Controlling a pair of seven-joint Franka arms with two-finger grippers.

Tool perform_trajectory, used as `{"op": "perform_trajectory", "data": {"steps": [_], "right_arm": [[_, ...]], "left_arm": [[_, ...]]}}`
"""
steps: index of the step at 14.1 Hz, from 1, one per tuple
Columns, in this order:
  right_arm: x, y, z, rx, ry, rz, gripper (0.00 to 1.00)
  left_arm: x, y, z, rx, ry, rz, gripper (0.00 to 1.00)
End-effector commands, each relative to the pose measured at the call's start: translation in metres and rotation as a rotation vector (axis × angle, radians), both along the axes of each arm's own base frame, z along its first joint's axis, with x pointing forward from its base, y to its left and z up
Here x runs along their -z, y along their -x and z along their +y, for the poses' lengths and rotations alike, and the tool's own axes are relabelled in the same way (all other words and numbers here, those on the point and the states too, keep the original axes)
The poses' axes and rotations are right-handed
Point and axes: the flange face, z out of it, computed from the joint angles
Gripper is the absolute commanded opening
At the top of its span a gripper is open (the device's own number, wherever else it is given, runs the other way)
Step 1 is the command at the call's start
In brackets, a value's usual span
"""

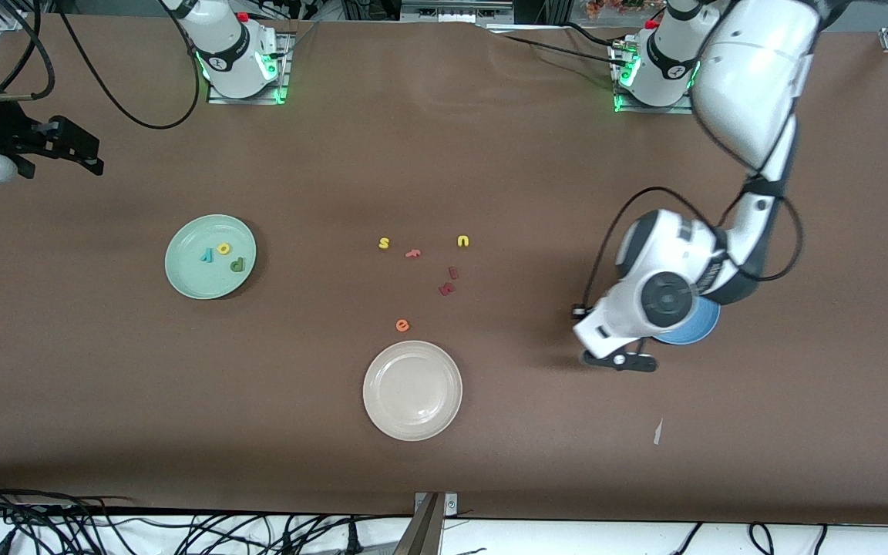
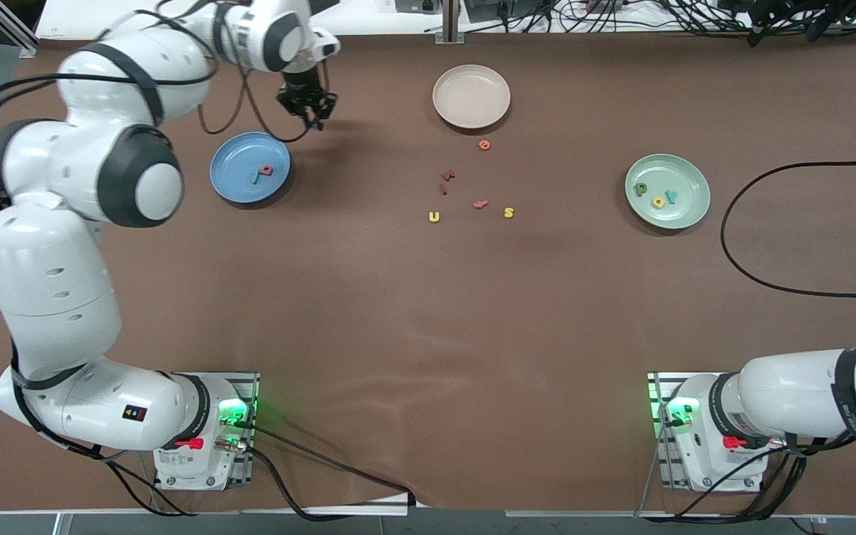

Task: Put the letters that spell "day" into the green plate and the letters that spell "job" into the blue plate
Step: 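Carry the blue o to the blue plate and open the left gripper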

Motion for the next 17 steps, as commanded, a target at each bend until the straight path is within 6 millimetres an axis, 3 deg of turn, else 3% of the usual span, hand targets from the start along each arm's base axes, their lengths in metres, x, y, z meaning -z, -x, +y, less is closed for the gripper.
{"op": "perform_trajectory", "data": {"steps": [1,3,7,8,10,11,17], "right_arm": [[0.001,0.004,-0.006,0.022,-0.016,-0.002,1.00],[0.001,0.006,-0.007,0.022,-0.014,0.003,1.00],[0.001,0.005,-0.014,0.018,-0.013,0.003,1.00],[0.001,0.005,-0.014,0.018,-0.013,0.003,1.00],[0.000,0.005,-0.014,0.017,-0.011,0.001,1.00],[0.000,0.005,-0.014,0.017,-0.011,0.001,1.00],[0.001,0.005,-0.014,0.017,-0.008,0.003,1.00]], "left_arm": [[-0.001,0.040,0.048,0.095,0.012,0.012,0.15],[0.000,0.048,0.077,0.123,0.016,0.014,0.11],[0.019,0.054,0.117,0.296,-0.031,0.042,0.12],[0.021,0.052,0.125,0.325,-0.034,0.046,0.20],[0.016,0.047,0.129,0.387,-0.014,0.044,0.95],[0.007,0.040,0.138,0.375,-0.009,0.035,1.00],[-0.068,0.013,0.144,0.320,-0.023,0.093,1.00]]}}
